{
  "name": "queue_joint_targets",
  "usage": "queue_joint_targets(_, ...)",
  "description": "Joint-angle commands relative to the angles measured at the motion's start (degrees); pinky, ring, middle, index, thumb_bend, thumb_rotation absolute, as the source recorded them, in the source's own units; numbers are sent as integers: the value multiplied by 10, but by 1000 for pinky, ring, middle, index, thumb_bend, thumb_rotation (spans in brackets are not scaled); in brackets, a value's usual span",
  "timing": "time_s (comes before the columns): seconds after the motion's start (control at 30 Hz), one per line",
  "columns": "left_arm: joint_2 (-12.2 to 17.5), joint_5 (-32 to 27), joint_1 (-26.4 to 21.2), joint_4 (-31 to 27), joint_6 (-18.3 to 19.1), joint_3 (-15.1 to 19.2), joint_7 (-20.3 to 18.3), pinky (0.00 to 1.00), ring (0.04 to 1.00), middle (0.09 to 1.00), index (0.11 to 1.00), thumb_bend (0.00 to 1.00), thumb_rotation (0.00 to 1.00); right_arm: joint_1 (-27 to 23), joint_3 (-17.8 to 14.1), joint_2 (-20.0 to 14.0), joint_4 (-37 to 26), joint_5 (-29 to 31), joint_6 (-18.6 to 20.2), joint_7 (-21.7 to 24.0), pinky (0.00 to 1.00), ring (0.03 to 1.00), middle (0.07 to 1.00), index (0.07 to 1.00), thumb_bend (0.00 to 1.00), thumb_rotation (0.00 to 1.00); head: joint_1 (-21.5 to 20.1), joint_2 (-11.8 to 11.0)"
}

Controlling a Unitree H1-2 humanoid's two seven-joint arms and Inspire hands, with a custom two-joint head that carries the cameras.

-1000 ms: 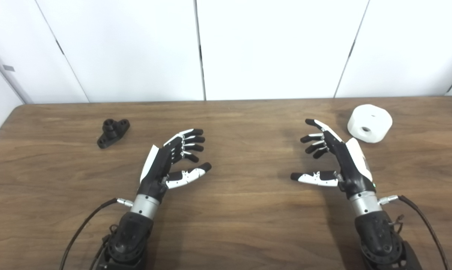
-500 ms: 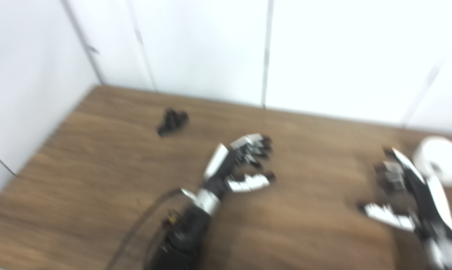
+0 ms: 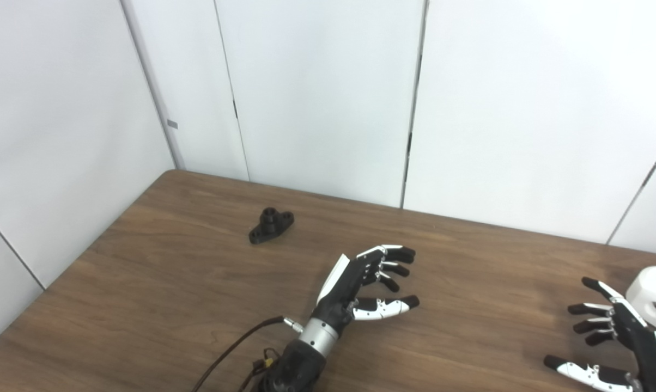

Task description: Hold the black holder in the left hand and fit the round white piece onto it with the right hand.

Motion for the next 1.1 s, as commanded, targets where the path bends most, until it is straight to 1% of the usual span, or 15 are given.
queue_joint_targets(0.0,5,1,-10,-1,-31,3,7,517,654,736,698,632,0,-12,-6,-10,-25,0,-18,-6,460,559,655,841,735,0,0,1)
queue_joint_targets(0.17,25,-2,-18,-15,-27,10,-1,543,657,714,678,647,0,-12,-7,-11,-29,-1,-15,-6,462,556,655,835,734,0,3,3)
queue_joint_targets(0.2,32,2,-20,-20,-23,12,0,550,660,707,675,656,0,-12,-7,-11,-30,-1,-14,-7,464,557,655,833,735,0,3,3)
queue_joint_targets(0.27,46,23,-26,-29,-17,13,3,529,652,696,671,663,0,-12,-8,-11,-31,0,-14,-6,463,555,652,826,736,0,4,4)
queue_joint_targets(0.33,66,47,-32,-44,2,12,0,518,651,691,672,681,0,-11,-9,-11,-31,4,-15,-5,464,556,652,821,734,0,4,6)
queue_joint_targets(0.4,82,66,-36,-62,29,11,-4,528,649,688,674,714,4,-11,-11,-11,-33,6,-15,-5,463,553,649,814,740,0,5,8)
queue_joint_targets(0.5,100,77,-43,-76,43,12,-3,532,632,679,672,743,22,-11,-12,-11,-37,5,-11,-3,465,552,648,809,740,0,7,10)
queue_joint_targets(0.57,112,79,-48,-84,51,15,-4,532,646,686,671,751,23,-12,-13,-11,-35,5,-12,-3,466,554,650,809,739,0,9,11)
queue_joint_targets(0.67,127,112,-56,-88,55,19,11,530,672,699,665,770,38,-12,-14,-13,-36,8,-11,0,470,559,653,810,735,0,12,13)
queue_joint_targets(0.83,142,136,-67,-91,66,42,30,558,710,740,653,781,85,-13,-18,-17,-39,11,-12,4,471,562,656,814,729,0,18,17)
queue_joint_targets(0.9,149,155,-69,-98,84,50,35,585,727,748,658,774,124,-13,-19,-16,-40,12,-10,7,473,564,658,814,730,0,20,18)
queue_joint_targets(0.93,154,161,-70,-102,89,55,38,587,732,751,664,769,124,-13,-19,-17,-39,11,-10,7,474,565,659,814,728,0,21,18)
queue_joint_targets(1.0,163,184,-71,-110,102,63,50,596,716,748,669,769,84,-14,-19,-18,-39,10,-11,7,477,566,661,814,725,0,21,19)
queue_joint_targets(1.07,167,207,-70,-123,125,72,59,603,713,751,665,779,77,-14,-19,-17,-38,11,-11,8,476,566,663,814,725,0,22,20)
